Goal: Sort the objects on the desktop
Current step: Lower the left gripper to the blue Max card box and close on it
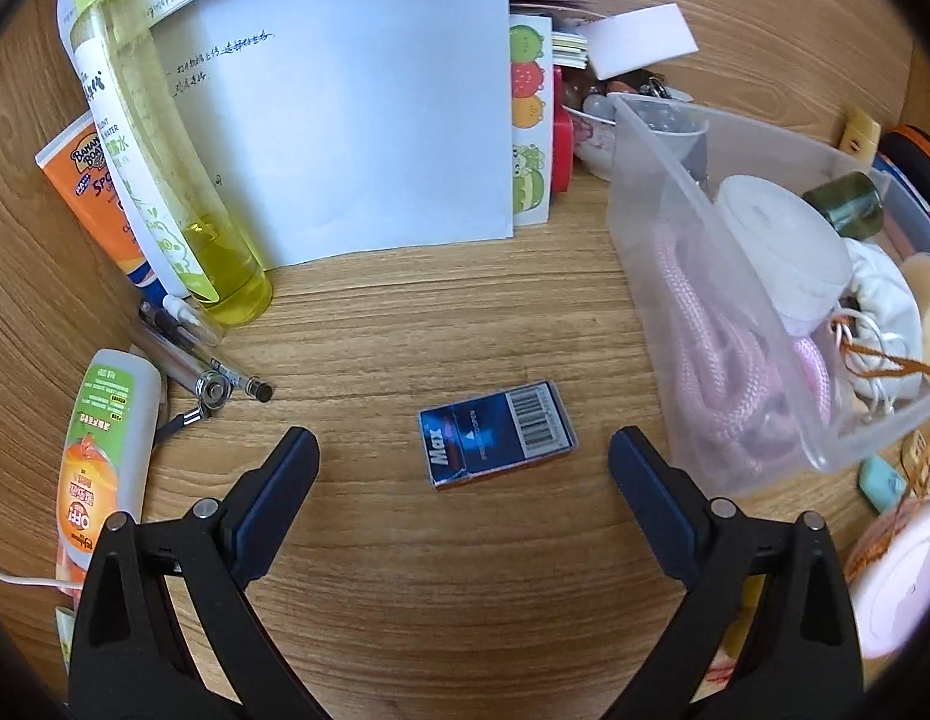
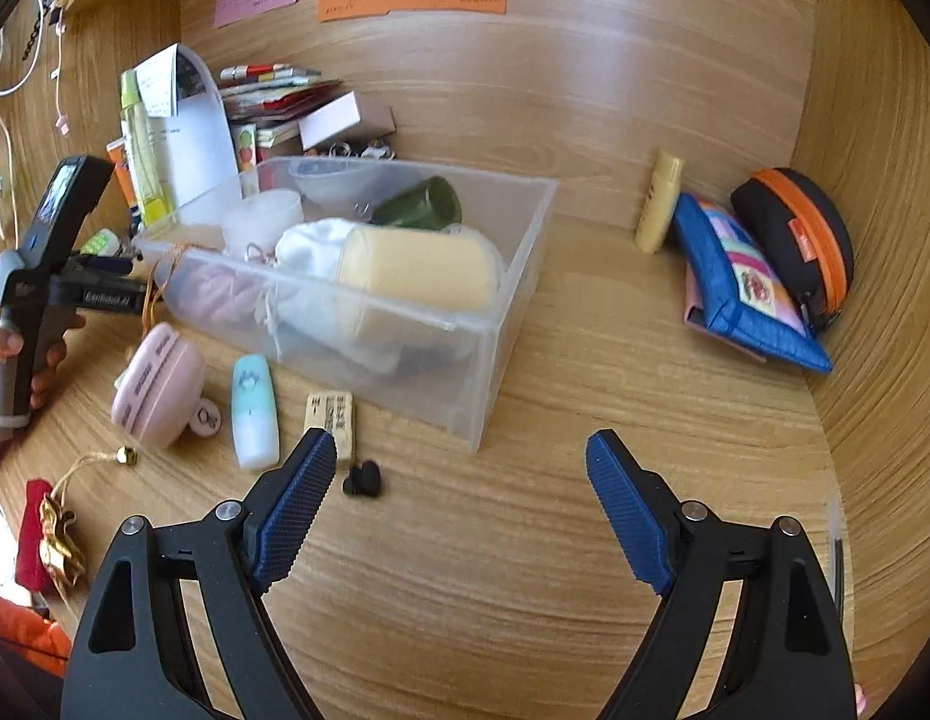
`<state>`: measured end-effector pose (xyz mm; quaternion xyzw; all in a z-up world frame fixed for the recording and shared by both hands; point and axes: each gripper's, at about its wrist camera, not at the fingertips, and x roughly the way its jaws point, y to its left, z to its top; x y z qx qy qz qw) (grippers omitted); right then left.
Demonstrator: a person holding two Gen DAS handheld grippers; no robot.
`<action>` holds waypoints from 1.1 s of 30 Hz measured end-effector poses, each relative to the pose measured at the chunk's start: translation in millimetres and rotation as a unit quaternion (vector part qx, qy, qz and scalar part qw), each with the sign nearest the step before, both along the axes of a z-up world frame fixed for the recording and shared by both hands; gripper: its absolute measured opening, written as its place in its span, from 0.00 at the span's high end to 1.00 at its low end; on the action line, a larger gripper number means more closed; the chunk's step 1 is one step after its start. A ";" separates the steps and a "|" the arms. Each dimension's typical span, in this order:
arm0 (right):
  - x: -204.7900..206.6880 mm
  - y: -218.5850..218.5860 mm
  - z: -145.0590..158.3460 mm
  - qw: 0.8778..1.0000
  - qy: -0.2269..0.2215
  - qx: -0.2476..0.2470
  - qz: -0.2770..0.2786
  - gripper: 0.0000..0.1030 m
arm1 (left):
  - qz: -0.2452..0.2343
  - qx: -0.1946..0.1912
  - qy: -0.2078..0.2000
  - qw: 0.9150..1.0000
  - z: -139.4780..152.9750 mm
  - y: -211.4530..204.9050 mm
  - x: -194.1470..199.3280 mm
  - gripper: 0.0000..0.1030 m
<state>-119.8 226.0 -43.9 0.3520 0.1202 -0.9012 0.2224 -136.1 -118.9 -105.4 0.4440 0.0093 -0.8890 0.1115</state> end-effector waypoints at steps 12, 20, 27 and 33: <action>9.9 -21.4 -13.6 0.998 -0.010 0.031 0.052 0.22 | -0.003 0.039 0.004 0.999 0.9 -10.1 3.5 0.18; 6.2 -25.5 -24.7 0.997 -0.028 0.044 0.064 0.46 | -0.026 0.030 0.013 0.999 6.1 -1.2 8.7 0.45; 8.4 -31.8 -37.2 0.995 -0.031 0.053 0.075 0.62 | -0.037 0.034 0.015 0.999 4.0 -8.1 13.6 0.54; 11.0 -39.3 -37.9 0.993 -0.035 0.064 0.092 0.75 | -0.039 0.037 0.016 0.998 3.4 -6.2 9.8 0.54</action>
